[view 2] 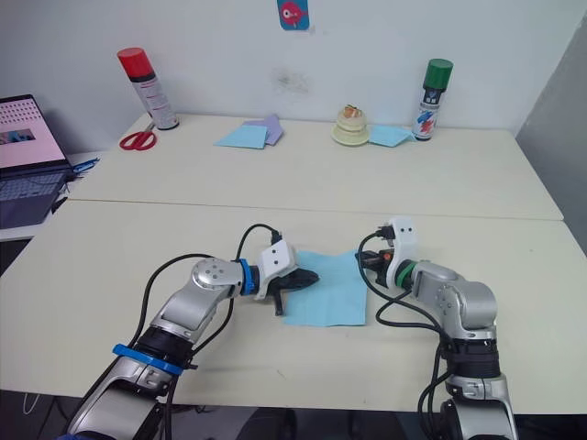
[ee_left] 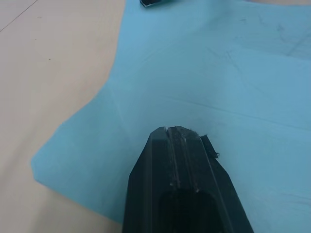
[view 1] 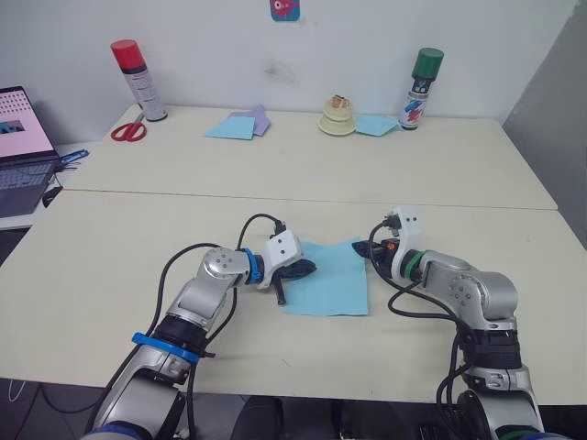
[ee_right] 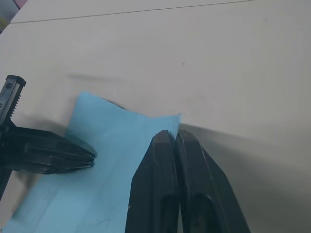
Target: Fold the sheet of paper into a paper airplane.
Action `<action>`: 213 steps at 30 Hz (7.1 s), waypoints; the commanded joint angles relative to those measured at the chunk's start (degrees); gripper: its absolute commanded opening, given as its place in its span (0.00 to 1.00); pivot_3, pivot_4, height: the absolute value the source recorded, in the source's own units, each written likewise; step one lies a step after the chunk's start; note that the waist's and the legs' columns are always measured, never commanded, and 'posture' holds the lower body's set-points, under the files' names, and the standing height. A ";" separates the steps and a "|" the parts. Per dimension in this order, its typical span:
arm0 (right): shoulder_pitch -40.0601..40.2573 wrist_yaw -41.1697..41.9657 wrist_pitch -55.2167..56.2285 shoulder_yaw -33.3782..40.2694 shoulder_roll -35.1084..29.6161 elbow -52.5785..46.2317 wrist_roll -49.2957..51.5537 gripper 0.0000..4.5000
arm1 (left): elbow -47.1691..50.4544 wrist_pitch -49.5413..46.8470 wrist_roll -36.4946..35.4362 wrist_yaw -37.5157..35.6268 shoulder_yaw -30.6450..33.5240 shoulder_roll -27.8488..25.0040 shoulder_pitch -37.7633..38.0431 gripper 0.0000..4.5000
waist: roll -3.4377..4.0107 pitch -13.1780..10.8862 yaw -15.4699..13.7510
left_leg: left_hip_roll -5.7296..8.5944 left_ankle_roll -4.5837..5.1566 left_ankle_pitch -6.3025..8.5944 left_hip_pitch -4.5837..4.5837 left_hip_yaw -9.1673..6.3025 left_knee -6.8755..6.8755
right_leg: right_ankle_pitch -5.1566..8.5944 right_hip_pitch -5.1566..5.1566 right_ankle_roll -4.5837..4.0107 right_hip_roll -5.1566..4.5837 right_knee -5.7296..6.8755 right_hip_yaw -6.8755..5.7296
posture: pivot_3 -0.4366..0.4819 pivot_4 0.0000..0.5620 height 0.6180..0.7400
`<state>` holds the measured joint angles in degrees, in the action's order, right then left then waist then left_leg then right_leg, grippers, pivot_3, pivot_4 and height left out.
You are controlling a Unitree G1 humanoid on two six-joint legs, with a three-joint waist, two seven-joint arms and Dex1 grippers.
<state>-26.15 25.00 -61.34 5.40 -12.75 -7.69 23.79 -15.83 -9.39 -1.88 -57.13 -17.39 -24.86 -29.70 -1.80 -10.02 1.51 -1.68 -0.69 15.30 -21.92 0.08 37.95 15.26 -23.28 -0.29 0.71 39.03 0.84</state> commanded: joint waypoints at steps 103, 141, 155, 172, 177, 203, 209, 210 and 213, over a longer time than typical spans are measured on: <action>11.35 10.34 39.01 -30.07 -10.94 -4.39 -33.81 0.00 | -4.84 0.74 3.19 -1.79 0.95 -1.75 -3.62 0.00 | -0.25 0.07 0.17 | -0.02 0.00 0.00 -0.08 0.03 -0.04 | -0.11 -0.14 0.07 0.08 -0.09 0.05 | 0.48 0.27 0.91; 11.35 10.57 36.57 -30.71 -10.54 0.63 -35.53 0.00 | -18.52 10.17 8.62 0.52 -4.49 7.37 -15.67 0.00 | -0.25 0.07 0.30 | -0.02 0.00 -0.01 0.01 0.03 -0.04 | -0.10 -0.05 0.06 0.12 -0.06 0.05 | 0.48 0.27 0.91; 12.08 11.76 36.98 -28.92 -10.29 -1.45 -32.88 0.00 | -23.40 12.54 10.07 0.49 -5.80 7.89 -13.79 0.00 | -0.31 0.18 0.16 | 0.00 0.00 -0.01 0.02 0.02 -0.02 | -0.10 0.01 0.06 0.11 -0.07 0.03 | 0.48 0.27 0.91; 8.70 12.75 32.17 -17.95 -10.83 -8.13 -20.90 0.03 | -21.78 11.58 11.39 -0.14 -7.22 7.74 -10.90 0.00 | -0.33 0.19 0.15 | -0.02 0.00 0.00 0.04 0.00 -0.05 | -0.09 0.01 0.07 0.11 -0.10 0.00 | 0.48 0.27 0.91; 4.71 10.93 34.47 -20.98 -8.77 1.83 -23.86 0.01 | -21.60 11.41 11.61 -0.14 -7.23 7.60 -10.71 0.00 | -0.33 0.19 0.15 | -0.01 0.00 0.00 0.01 0.03 -0.06 | -0.08 0.00 0.06 0.10 -0.11 0.03 | 0.48 0.27 0.91; 12.70 13.14 37.85 -19.38 -17.96 -5.35 -25.55 0.01 | -22.63 10.85 11.91 0.45 -7.36 8.33 -10.63 0.00 | -0.33 0.66 -0.05 | 0.02 0.00 0.00 0.08 0.02 -0.04 | -0.08 0.10 0.08 0.10 -0.13 0.00 | 0.48 0.27 0.91; 10.61 13.42 39.00 -16.39 -16.11 -7.47 -22.21 0.01 | -22.61 11.05 11.95 0.03 -7.50 8.13 -10.66 0.00 | -0.31 0.64 -0.01 | 0.03 0.00 0.00 0.06 0.03 -0.04 | -0.09 0.08 0.10 0.10 -0.13 0.02 | 0.48 0.27 0.91; 9.94 13.79 38.67 -17.19 -15.64 -6.95 -22.21 0.01 | -22.62 11.10 12.01 -0.12 -7.60 8.08 -10.70 0.00 | -0.31 0.64 -0.01 | 0.03 0.00 0.00 0.06 0.03 -0.04 | -0.09 0.08 0.10 0.10 -0.13 0.03 | 0.48 0.27 0.91; 7.76 13.94 37.51 -19.39 -13.65 -3.87 -22.64 0.01 | -22.45 11.09 12.07 -0.32 -7.75 8.08 -10.75 0.00 | -0.31 0.64 -0.01 | 0.01 0.00 0.00 0.07 0.01 -0.04 | -0.09 0.08 0.09 0.10 -0.13 0.00 | 0.48 0.27 0.91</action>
<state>-17.34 38.72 -23.50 -13.35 -26.75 -11.89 0.95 -35.40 3.15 7.35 -55.84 -22.07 -16.70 -42.50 -2.11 -9.39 1.50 -1.67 -0.69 15.30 -21.86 0.09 37.90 15.17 -23.20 -0.20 0.81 38.91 0.83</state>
